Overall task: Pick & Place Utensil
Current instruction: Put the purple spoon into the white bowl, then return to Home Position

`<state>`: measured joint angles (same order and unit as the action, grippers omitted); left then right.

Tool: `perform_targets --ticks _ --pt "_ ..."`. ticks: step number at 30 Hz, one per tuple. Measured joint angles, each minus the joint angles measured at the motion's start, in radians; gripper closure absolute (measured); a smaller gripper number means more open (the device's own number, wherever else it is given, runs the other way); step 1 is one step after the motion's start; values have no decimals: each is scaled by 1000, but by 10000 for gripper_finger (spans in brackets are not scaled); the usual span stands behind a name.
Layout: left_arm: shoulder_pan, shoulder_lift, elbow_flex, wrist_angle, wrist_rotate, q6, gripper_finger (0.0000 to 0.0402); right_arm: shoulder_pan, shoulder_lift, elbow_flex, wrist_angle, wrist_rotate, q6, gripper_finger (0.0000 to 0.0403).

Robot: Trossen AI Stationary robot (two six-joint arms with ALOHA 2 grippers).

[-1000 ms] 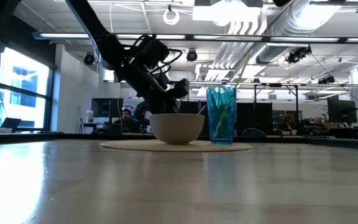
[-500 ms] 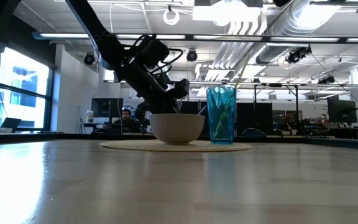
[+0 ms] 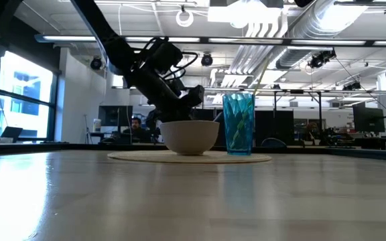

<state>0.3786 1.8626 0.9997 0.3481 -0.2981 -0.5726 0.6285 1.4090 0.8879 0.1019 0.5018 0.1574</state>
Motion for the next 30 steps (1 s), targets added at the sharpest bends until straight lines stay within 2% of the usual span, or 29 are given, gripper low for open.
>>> perform_targets --ticks 10,17,23,30 --pt "-9 0 83 -83 -3 45 273 0 0 0 0 -1 1 261" --pt "-8 -30 102 -149 -12 55 273 1 0 0 -12 -48 30 261" --pt "-14 -171 76 -184 -5 113 273 27 -23 0 -98 -48 99 262" --pt "-79 -430 -115 -141 -33 226 273 71 -37 -2 -171 -1 152 265"
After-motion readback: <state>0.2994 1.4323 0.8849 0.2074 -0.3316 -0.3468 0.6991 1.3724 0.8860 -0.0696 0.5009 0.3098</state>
